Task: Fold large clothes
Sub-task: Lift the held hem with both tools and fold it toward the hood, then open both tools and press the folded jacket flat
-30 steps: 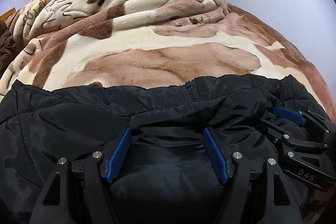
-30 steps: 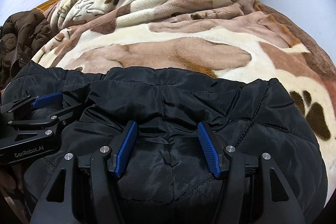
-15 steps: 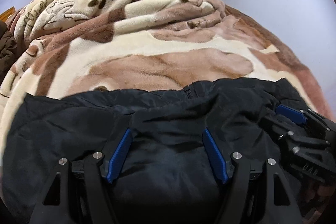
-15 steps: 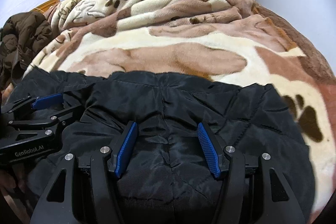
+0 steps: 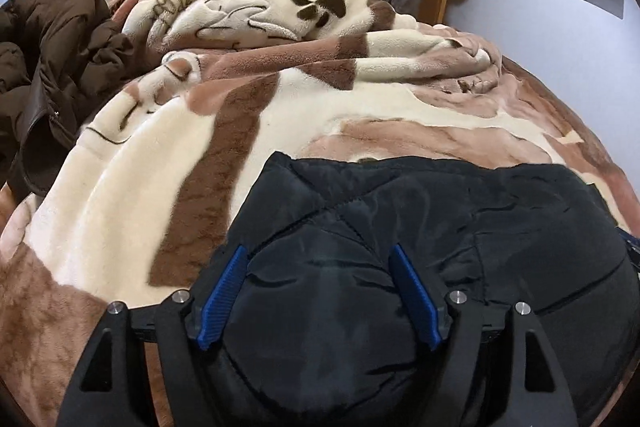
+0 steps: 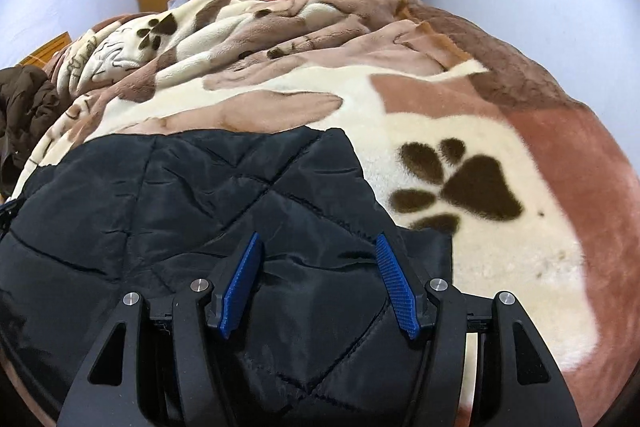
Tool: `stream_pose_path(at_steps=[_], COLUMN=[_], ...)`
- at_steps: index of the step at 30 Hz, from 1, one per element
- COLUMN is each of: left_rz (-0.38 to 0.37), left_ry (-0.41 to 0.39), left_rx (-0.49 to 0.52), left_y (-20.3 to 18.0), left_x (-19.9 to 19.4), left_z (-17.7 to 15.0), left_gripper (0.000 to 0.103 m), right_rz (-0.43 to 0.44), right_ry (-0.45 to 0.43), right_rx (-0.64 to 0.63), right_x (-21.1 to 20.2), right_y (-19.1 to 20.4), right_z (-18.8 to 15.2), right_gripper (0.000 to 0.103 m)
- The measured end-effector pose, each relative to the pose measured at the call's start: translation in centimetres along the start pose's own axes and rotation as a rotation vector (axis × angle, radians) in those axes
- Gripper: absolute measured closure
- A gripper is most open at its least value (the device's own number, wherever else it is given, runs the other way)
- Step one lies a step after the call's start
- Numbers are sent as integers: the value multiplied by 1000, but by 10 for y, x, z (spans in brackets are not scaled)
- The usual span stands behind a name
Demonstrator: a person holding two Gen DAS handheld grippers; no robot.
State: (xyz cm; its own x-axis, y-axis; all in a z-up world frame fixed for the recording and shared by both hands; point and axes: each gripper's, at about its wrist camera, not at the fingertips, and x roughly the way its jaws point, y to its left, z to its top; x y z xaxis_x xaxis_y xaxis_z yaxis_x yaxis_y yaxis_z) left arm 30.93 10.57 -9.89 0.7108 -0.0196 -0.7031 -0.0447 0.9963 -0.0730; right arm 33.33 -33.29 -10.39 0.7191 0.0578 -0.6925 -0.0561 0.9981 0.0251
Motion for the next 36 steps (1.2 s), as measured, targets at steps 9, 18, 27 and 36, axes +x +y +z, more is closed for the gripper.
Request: stream_pose_path(at_steps=[9, 18, 27, 36], left_rz=[14, -16, 32, 45], left_ry=[10, 33, 65, 14], left_rx=[12, -37, -38, 10], left_y=[-6, 21, 6, -16], left_x=[-25, -73, -82, -114], left_z=[9, -43, -45, -39], left_gripper=[27, 38, 40, 40], right_rz=[-21, 25, -8, 28], right_ry=[38, 73, 105, 73], right_rx=[-8, -18, -24, -21], right_x=[-15, -67, -71, -103], right_y=[1, -2, 0, 4], right_z=[8, -33, -34, -41], right_gripper=[43, 44, 44, 44])
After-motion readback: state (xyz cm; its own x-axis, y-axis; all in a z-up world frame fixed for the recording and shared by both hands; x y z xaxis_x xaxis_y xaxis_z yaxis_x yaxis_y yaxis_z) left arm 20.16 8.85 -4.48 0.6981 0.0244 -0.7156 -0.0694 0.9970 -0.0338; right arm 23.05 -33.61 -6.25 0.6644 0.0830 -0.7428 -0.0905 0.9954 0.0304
